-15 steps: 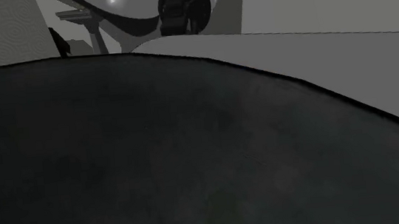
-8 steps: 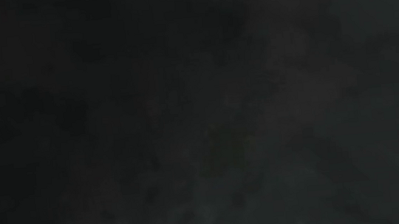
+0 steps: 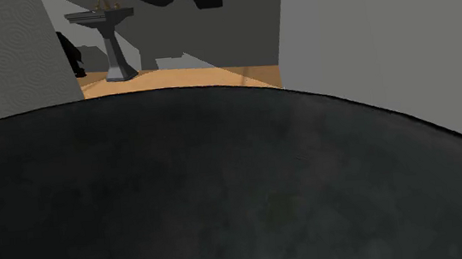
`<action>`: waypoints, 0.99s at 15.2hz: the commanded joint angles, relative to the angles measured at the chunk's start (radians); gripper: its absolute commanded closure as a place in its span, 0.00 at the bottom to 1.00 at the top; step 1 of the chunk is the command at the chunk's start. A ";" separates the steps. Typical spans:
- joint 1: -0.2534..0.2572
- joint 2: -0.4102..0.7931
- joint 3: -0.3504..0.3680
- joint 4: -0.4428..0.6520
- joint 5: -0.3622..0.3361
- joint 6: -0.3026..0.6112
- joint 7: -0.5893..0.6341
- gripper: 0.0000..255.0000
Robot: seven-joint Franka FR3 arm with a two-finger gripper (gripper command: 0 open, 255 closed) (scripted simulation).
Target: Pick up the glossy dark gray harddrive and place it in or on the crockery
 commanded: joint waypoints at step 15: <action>-0.009 -0.388 -0.277 -0.362 -0.106 0.283 -0.108 1.00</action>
